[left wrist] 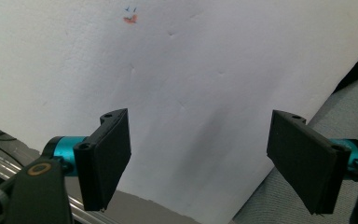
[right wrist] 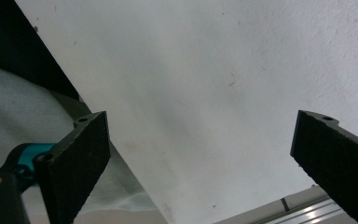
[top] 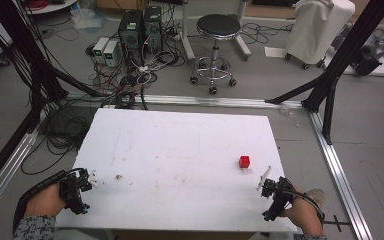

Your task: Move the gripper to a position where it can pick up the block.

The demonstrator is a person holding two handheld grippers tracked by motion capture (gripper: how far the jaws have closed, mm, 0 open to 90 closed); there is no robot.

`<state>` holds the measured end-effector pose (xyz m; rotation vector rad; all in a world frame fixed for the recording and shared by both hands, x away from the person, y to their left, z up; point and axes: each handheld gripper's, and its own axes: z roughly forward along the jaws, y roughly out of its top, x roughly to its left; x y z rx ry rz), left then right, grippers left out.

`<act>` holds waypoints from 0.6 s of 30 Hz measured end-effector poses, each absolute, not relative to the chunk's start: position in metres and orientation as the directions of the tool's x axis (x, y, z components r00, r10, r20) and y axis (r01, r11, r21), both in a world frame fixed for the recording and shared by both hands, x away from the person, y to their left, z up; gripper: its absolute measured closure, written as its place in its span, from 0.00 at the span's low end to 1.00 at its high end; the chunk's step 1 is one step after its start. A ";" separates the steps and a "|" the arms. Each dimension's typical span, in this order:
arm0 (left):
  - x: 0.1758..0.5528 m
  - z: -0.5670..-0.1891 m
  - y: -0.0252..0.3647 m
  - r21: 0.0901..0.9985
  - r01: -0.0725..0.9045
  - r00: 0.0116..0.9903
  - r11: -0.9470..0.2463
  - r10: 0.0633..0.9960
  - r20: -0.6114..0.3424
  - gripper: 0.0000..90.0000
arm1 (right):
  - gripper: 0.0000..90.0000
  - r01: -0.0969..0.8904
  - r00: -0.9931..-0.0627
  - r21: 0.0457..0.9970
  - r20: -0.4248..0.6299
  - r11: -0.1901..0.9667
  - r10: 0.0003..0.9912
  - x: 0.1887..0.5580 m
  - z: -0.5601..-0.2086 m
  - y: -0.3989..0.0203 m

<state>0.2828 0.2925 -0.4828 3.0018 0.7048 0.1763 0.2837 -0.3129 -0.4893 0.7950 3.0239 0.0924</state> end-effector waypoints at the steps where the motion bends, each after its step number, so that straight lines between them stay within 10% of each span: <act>1: 0.283 -0.483 0.292 0.082 0.444 0.887 -0.892 0.451 0.098 0.24 | 0.05 0.491 -0.871 0.061 0.002 0.869 0.492 0.284 -0.489 -0.313; 18: 0.283 -0.481 0.294 0.089 0.449 0.884 -0.889 0.456 0.103 0.24 | 0.05 0.428 -0.903 0.091 -0.004 0.899 0.431 0.311 -0.476 -0.328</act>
